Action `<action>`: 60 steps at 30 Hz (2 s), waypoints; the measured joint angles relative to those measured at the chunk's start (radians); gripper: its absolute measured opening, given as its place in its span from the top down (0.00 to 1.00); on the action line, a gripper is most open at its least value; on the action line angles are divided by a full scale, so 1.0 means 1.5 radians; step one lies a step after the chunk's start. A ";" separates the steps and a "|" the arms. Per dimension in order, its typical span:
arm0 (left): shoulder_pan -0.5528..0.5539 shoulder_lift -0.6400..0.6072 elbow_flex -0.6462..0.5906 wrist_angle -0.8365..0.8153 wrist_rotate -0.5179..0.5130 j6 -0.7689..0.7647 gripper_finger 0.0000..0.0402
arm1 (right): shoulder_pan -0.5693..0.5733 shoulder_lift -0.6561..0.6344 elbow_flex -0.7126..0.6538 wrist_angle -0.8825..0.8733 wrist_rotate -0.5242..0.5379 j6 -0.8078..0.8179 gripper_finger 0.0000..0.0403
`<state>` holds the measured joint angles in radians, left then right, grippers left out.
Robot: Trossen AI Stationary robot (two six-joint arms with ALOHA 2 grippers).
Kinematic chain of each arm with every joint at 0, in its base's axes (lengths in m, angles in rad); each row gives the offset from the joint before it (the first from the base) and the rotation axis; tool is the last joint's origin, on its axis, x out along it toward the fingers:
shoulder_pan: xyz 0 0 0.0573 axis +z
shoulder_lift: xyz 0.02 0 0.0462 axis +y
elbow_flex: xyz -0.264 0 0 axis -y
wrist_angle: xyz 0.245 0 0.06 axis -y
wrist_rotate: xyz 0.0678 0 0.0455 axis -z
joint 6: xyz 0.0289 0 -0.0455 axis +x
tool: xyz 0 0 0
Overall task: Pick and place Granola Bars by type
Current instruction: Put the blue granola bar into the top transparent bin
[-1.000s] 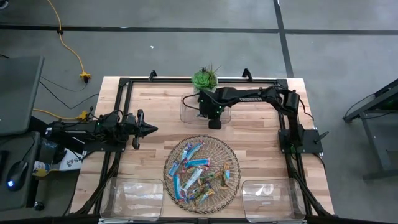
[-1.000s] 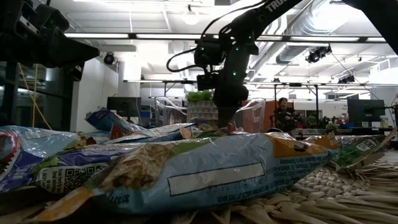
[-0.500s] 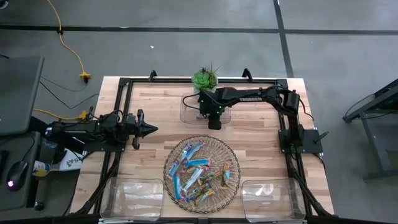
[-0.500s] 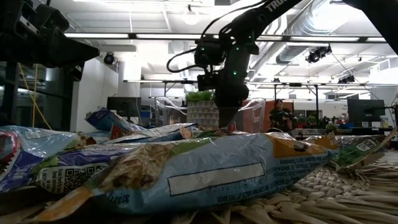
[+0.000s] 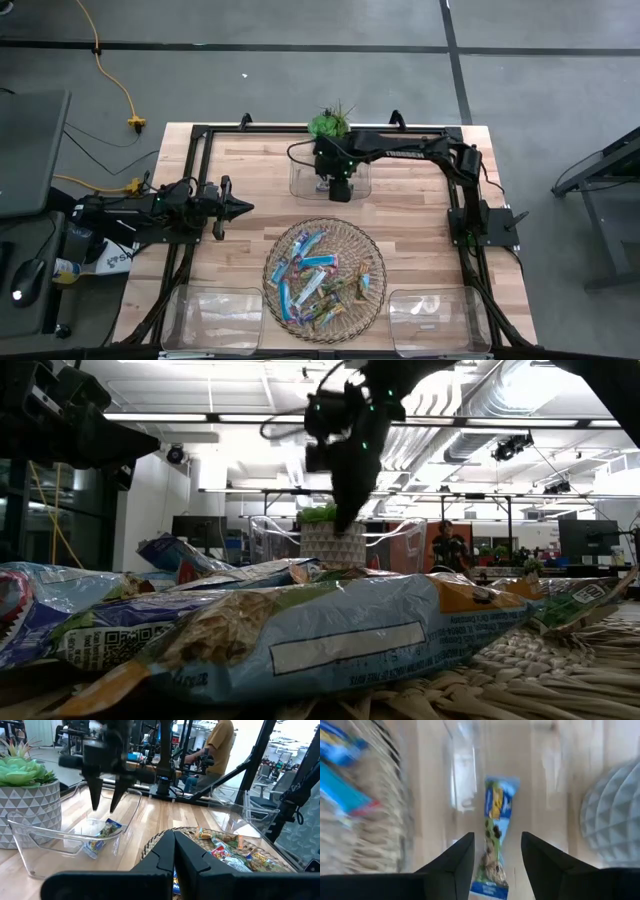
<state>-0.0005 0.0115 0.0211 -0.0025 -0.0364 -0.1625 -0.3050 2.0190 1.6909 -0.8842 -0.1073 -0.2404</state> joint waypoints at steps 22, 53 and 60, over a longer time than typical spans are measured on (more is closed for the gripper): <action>0.000 0.000 0.000 0.000 0.000 0.000 1.00 | 0.092 -0.001 0.196 -0.008 -0.293 -0.145 0.63; 0.000 0.000 0.000 0.000 0.000 0.000 1.00 | 0.179 0.023 0.193 0.023 -0.240 -0.252 0.62; 0.000 0.000 0.000 0.000 0.000 0.000 1.00 | 0.182 0.068 0.193 0.019 -0.255 -0.247 0.62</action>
<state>-0.0004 0.0113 0.0210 -0.0025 -0.0364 -0.1623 -0.0315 2.1204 1.9797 -0.8561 -0.4893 -0.6109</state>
